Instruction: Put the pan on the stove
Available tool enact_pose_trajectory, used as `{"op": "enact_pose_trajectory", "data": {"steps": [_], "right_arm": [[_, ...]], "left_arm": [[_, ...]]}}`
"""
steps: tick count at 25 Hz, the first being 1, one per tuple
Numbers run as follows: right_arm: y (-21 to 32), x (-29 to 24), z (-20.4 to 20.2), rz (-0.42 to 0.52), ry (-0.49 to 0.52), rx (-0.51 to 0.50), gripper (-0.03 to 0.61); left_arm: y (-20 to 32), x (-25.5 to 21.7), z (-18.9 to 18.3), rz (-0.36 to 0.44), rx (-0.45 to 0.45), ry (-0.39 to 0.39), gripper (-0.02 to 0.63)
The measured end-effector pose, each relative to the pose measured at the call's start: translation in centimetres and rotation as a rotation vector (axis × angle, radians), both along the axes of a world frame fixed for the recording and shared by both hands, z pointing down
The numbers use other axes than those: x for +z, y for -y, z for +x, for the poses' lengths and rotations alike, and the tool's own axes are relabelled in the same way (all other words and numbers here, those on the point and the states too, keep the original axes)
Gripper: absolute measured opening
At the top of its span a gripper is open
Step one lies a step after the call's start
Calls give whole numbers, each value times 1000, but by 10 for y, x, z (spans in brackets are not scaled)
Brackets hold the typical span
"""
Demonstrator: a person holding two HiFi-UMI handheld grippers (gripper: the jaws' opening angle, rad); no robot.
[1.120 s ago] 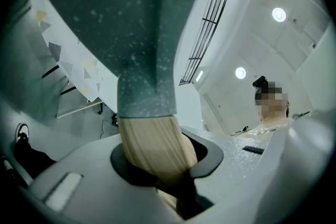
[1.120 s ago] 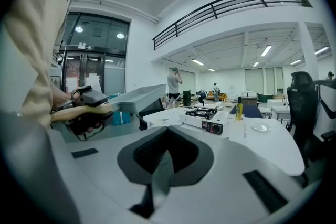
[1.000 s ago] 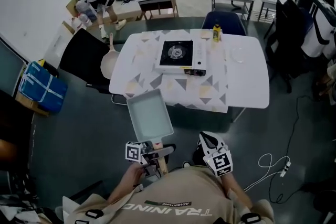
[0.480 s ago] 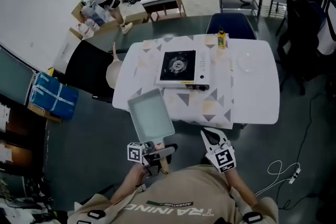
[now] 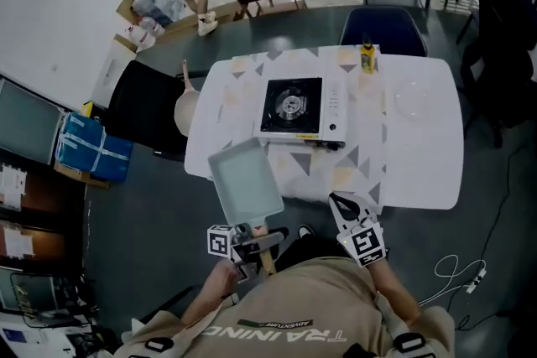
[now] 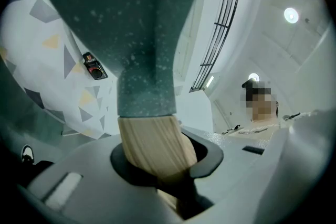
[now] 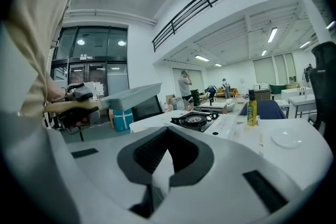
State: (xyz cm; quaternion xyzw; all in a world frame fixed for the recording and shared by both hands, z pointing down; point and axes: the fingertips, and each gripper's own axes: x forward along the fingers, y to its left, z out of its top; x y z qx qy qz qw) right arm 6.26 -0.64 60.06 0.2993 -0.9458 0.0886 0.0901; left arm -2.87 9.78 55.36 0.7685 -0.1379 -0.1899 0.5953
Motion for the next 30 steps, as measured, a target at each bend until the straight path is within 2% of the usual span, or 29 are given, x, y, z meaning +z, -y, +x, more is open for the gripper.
{"op": "enact_pose_trajectory", "data": {"steps": [5,17,21,24,30], "right_arm": [[25,-3,-23,11,-26,-6,3],[66,-38,-102,54,-23,132,3],[70,-36,-109,52,-50,197,4],[70,-27,-111,12,-69,232,3],[86,-21,-115,-22,-88,227,3]], "left_arm": [[27,1,-18,13,25,-13,91],[102,-16,-90,61,161,-62,91],[115,-9,-106,44,215,-83,92],[121,-6,-115,34,248,-97,92],[139,4,-116,1,252,-98,92]]}}
